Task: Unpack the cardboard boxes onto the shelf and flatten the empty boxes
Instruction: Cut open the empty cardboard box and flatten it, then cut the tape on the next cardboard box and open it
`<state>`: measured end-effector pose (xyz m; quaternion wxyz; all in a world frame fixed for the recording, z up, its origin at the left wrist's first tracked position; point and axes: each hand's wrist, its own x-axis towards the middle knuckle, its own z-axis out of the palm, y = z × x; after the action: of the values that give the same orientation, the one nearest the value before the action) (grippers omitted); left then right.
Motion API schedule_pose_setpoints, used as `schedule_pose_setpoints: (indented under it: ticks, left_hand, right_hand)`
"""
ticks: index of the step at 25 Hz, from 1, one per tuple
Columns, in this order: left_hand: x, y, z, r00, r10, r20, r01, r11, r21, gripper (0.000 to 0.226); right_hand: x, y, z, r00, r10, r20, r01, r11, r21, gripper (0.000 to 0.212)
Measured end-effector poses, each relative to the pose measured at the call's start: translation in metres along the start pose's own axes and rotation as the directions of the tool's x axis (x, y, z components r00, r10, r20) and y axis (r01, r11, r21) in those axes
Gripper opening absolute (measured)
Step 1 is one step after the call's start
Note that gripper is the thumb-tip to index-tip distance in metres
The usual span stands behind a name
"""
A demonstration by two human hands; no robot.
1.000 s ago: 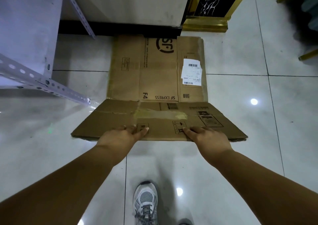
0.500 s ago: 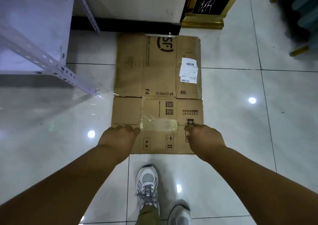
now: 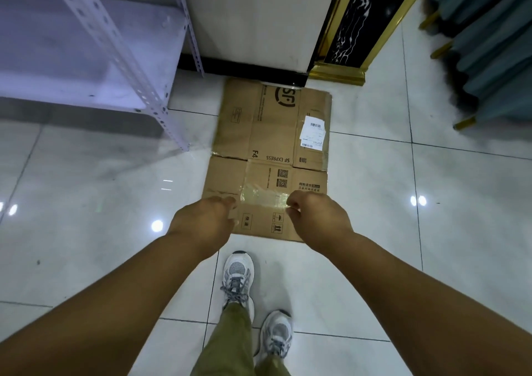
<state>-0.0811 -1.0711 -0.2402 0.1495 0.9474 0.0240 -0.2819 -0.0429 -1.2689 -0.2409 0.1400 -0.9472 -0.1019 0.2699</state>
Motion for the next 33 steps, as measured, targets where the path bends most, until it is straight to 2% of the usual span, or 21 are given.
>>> schedule_pose_setpoints:
  ticks: [7, 13, 19, 27, 33]
  left_hand:
    - [-0.1, 0.001, -0.05, 0.987, -0.102, -0.124, 0.084, 0.987, -0.137, 0.034]
    - [-0.179, -0.031, -0.105, 0.942, -0.241, -0.235, 0.173, 0.945, -0.276, 0.029]
    - [-0.242, -0.104, -0.157, 0.887, -0.385, -0.255, 0.276, 0.885, -0.376, 0.028]
    - [-0.317, -0.227, -0.225, 0.784, -0.519, -0.339, 0.347, 0.821, -0.454, 0.029]
    - [-0.345, -0.294, -0.256, 0.71, -0.597, -0.375, 0.38, 0.772, -0.51, 0.03]
  right_hand:
    - [-0.074, -0.061, -0.043, 0.992, -0.126, -0.022, 0.128, 0.99, 0.067, 0.02]
    - [-0.107, -0.132, -0.078, 0.979, -0.201, 0.016, 0.199, 0.975, 0.1, 0.02]
    - [-0.121, -0.24, -0.102, 0.952, -0.299, 0.066, 0.294, 0.953, 0.066, 0.022]
    - [-0.118, -0.394, -0.113, 0.908, -0.414, 0.056, 0.41, 0.909, 0.069, 0.021]
    - [-0.104, -0.485, -0.123, 0.855, -0.516, 0.052, 0.515, 0.857, 0.026, 0.024]
